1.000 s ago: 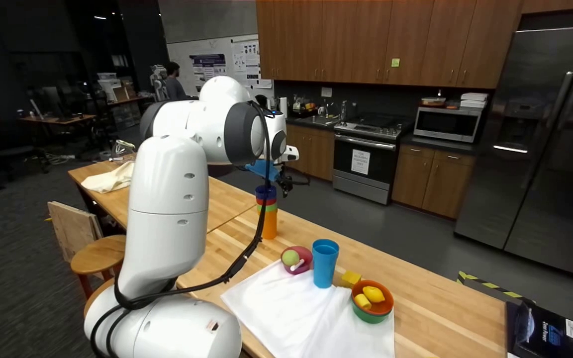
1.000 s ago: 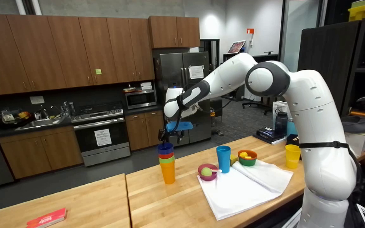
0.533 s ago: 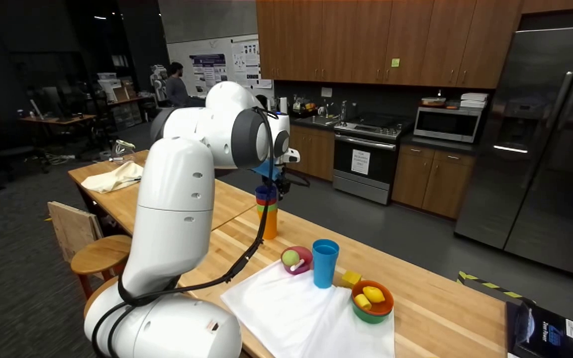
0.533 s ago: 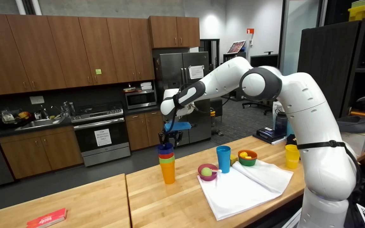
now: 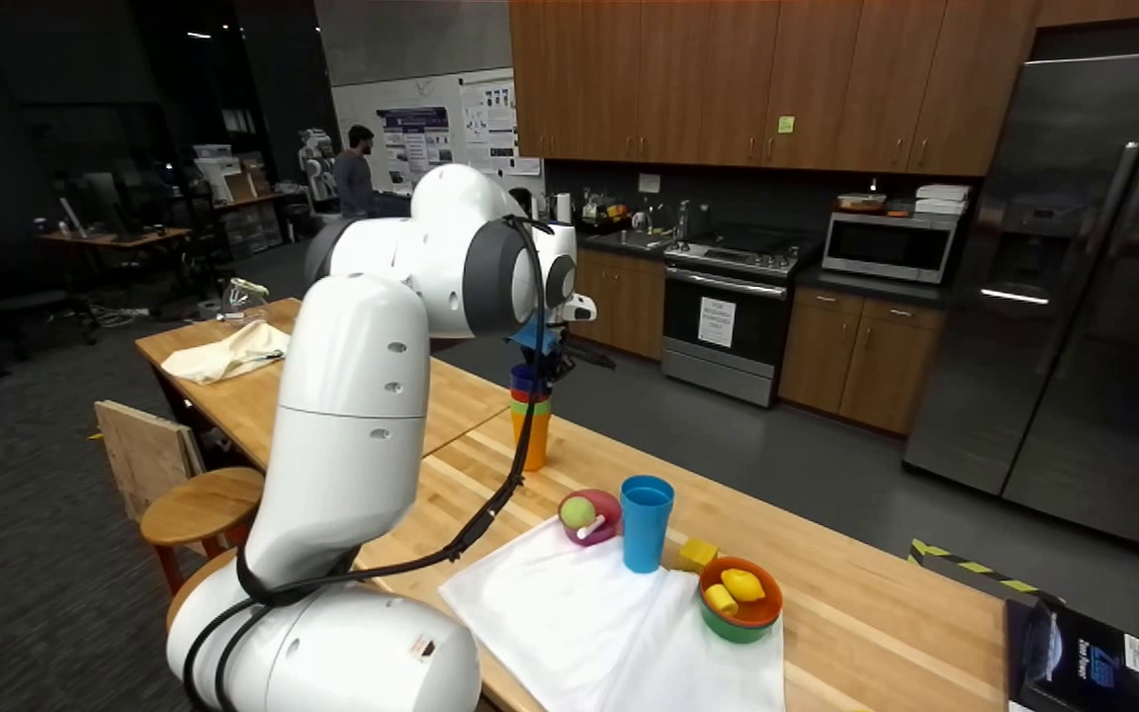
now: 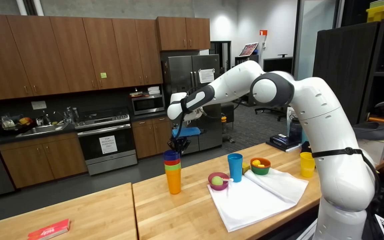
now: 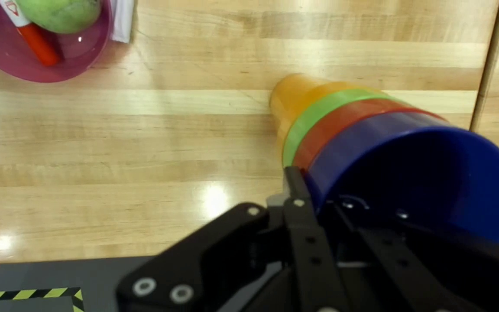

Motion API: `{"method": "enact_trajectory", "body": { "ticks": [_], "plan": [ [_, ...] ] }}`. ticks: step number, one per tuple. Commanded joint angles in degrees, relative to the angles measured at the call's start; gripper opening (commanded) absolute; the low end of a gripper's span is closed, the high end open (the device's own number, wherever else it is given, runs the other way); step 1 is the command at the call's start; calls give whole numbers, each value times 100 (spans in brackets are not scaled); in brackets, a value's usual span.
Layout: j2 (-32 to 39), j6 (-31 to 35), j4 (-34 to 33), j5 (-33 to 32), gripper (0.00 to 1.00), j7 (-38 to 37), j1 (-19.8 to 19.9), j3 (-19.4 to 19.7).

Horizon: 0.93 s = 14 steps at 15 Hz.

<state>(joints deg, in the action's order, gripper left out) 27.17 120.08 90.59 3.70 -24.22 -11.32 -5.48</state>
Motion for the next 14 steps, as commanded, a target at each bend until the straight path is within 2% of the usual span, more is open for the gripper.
{"method": "enact_trajectory", "body": {
  "ticks": [1, 7, 8, 9, 13, 14],
  "plan": [
    [127, -352, -297, -130, 1, 28, -102, 98],
    [190, -619, -473, -239, 2, 51, -137, 97],
    [179, -818, -510, -279, 32, -18, -172, 107],
    [137, -486, -328, -165, 8, 16, -122, 74],
    [138, -678, -380, -199, 31, 13, -144, 72],
    [139, -682, -382, -199, 32, 13, -144, 73]
  ]
}}
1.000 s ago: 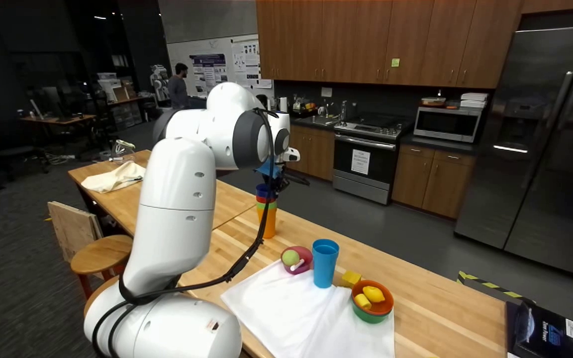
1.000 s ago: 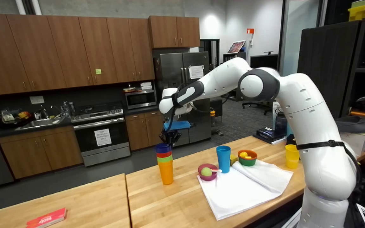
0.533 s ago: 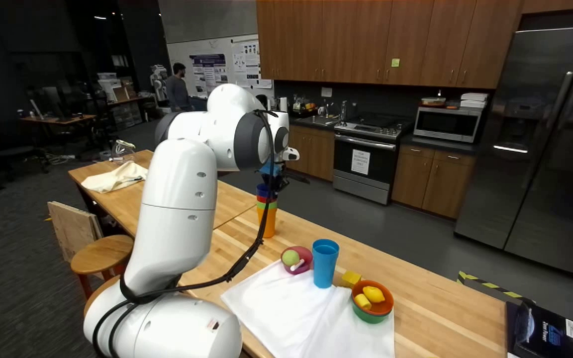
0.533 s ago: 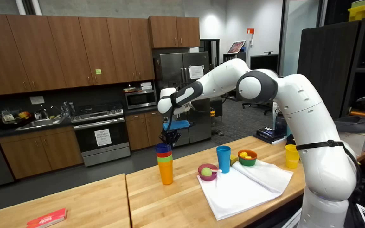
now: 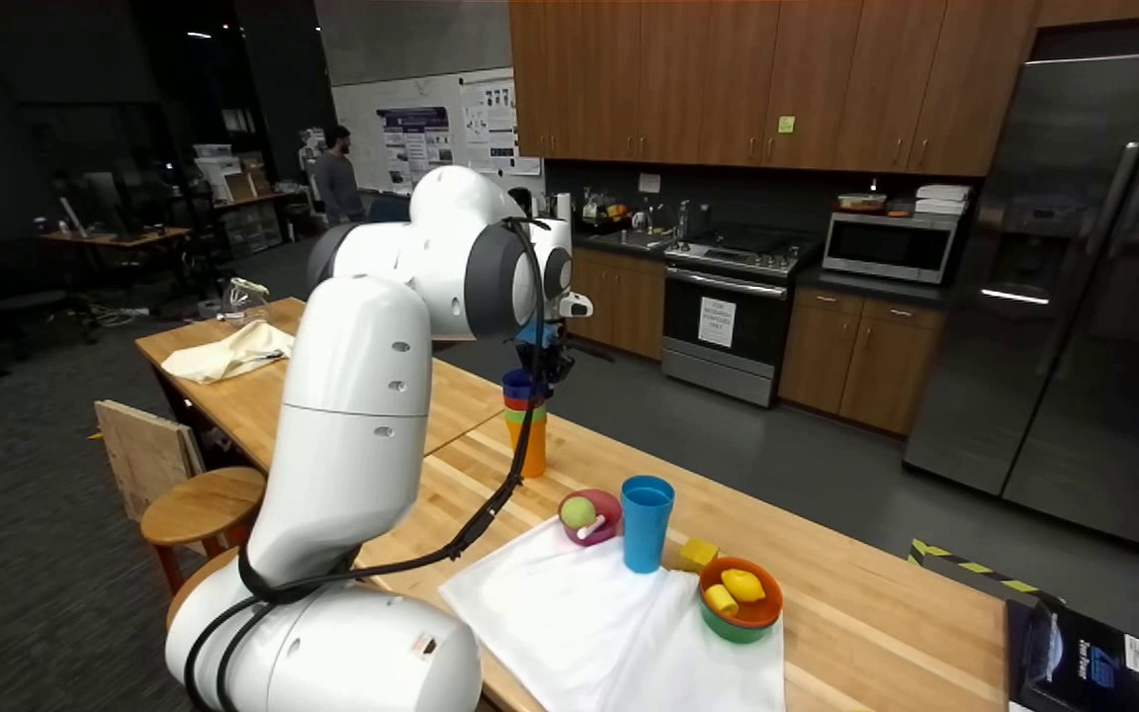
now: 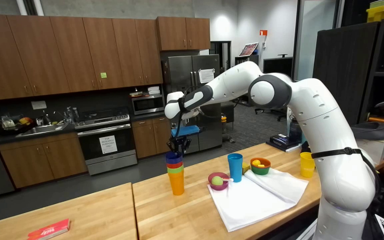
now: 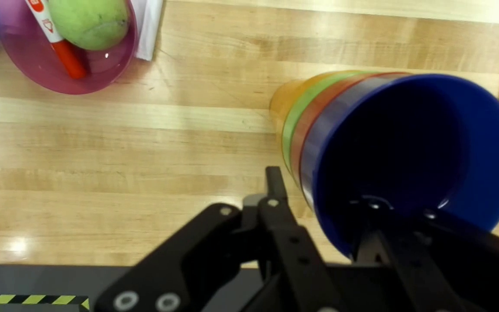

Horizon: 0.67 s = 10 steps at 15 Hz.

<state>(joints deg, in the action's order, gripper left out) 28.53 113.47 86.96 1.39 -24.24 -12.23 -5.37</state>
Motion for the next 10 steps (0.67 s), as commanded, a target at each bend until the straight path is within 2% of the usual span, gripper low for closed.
{"method": "enact_trajectory", "body": {
  "ticks": [1, 2, 3, 5, 10],
  "plan": [
    [3, -22, -20, 31, 32, 15, -53, 64],
    [4, -24, -20, 31, 32, 14, -52, 66],
    [-34, 72, 43, 29, 57, 92, -46, 50],
    [-44, 126, 67, 45, 63, 118, -47, 36],
    [2, 16, 23, -96, 95, 96, -121, 72]
  ]
}}
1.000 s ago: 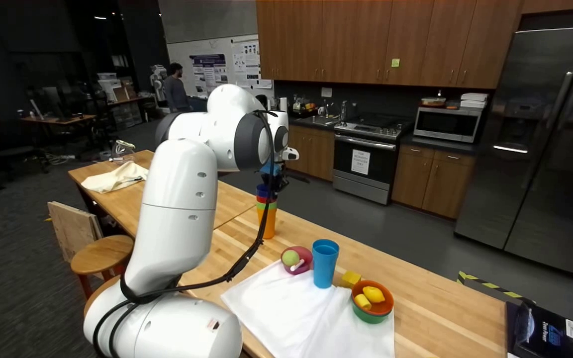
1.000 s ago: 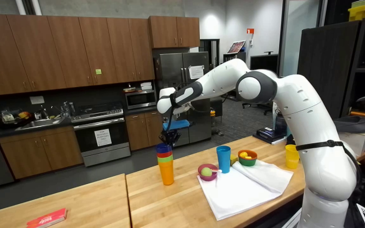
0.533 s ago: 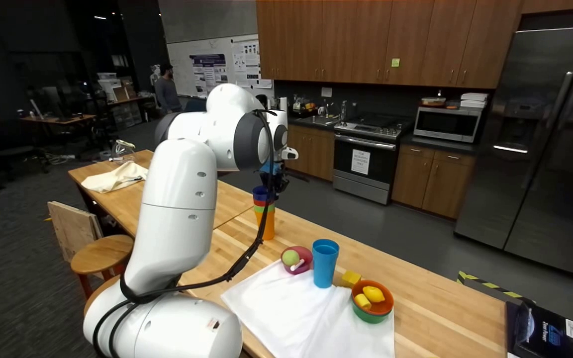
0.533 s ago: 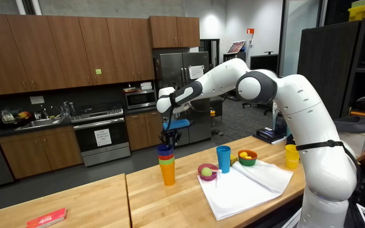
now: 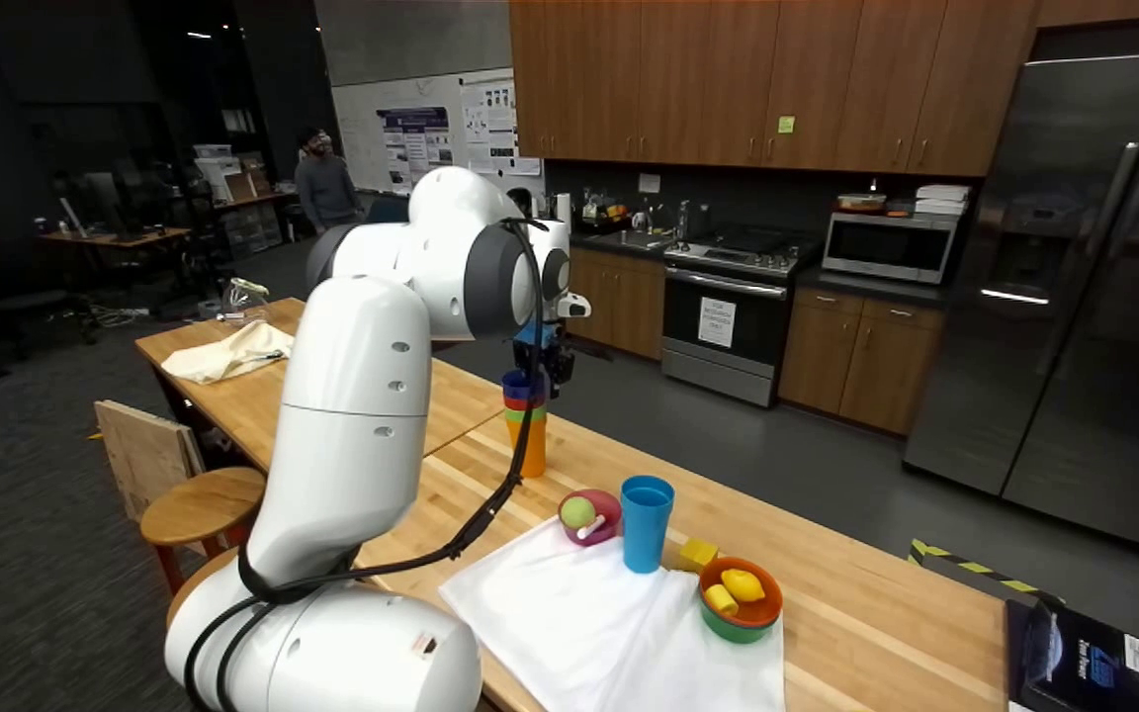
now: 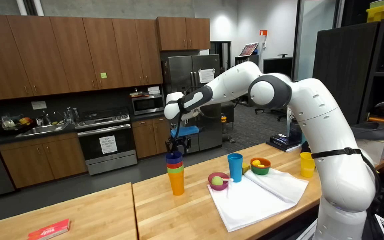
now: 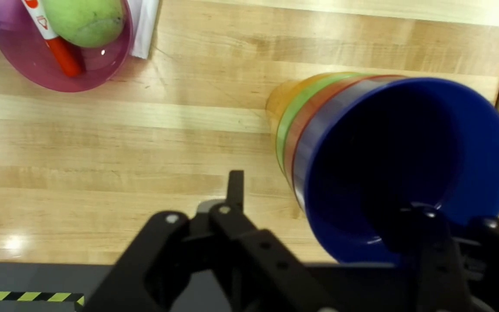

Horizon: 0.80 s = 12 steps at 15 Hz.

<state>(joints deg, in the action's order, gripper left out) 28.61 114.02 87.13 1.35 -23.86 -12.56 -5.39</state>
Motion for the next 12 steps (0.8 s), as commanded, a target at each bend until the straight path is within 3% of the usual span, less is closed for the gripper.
{"method": "enact_trajectory", "body": {
  "ticks": [1, 12],
  "plan": [
    [5, -69, 6, -142, 99, 48, -115, 83],
    [39, -39, 31, -754, 100, -42, -349, 145]
  ]
}}
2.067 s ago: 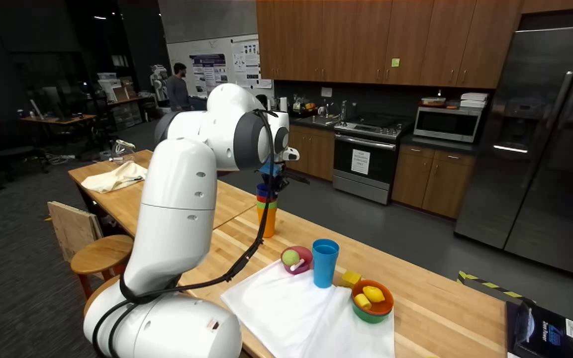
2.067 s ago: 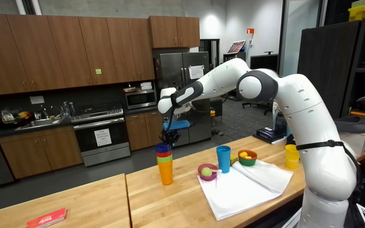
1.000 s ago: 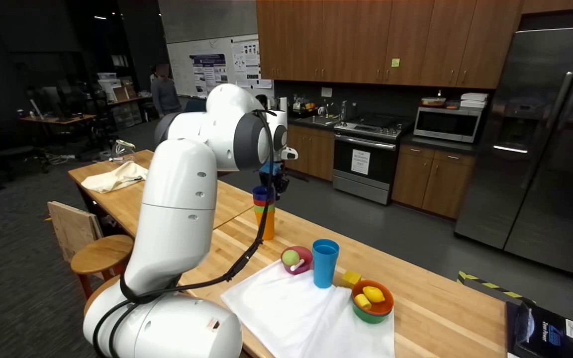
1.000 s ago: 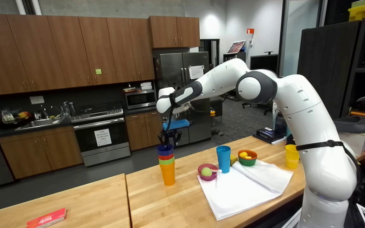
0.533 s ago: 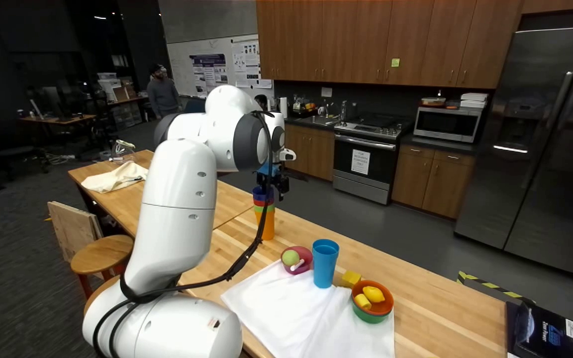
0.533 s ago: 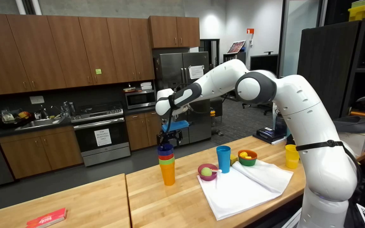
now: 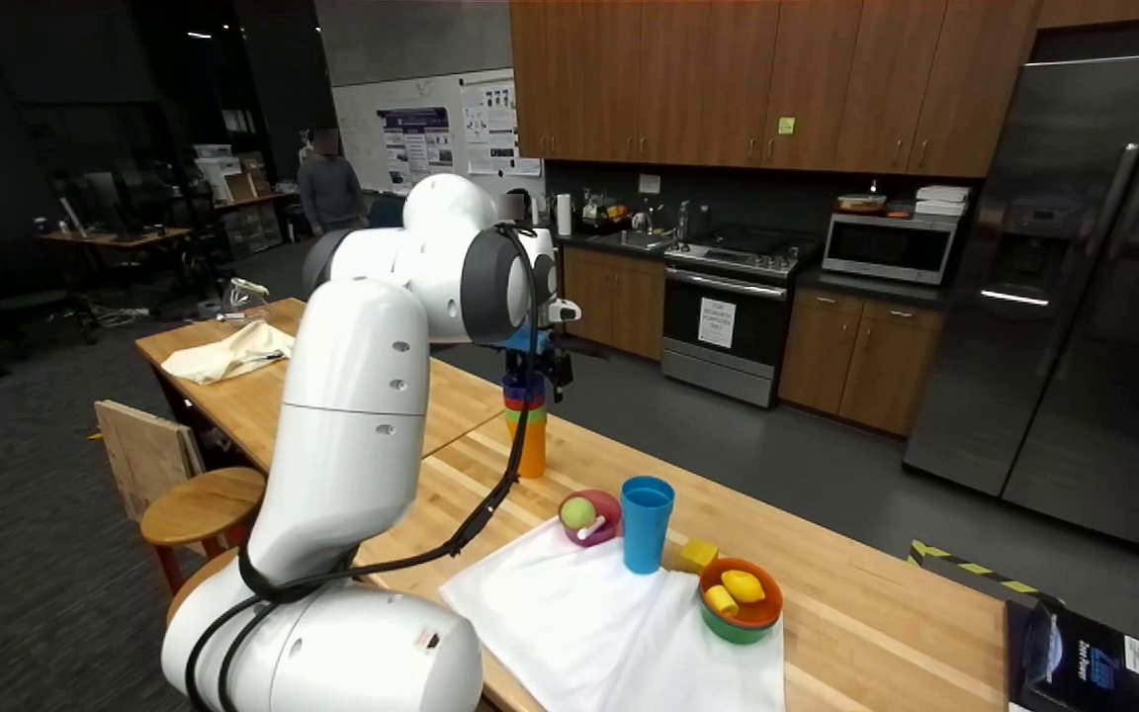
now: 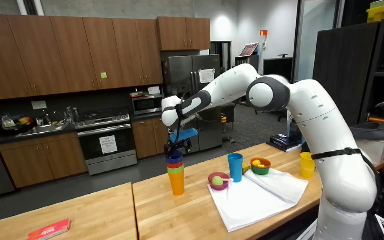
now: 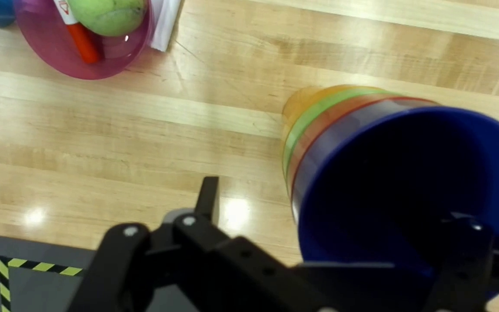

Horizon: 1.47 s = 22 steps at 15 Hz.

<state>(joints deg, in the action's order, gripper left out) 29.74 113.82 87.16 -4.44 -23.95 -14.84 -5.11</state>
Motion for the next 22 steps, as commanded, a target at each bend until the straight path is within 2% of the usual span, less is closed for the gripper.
{"method": "enact_trajectory", "body": {
  "ticks": [1, 8, 11, 22],
  "plan": [
    [-92, -1, 43, -215, 100, -46, -139, 125],
    [-283, 268, 168, -248, 100, -78, -118, 112],
    [-408, 492, 239, -22, 100, -35, -45, 46],
    [-540, 398, 313, 573, 100, 38, 116, 33]
  ]
}}
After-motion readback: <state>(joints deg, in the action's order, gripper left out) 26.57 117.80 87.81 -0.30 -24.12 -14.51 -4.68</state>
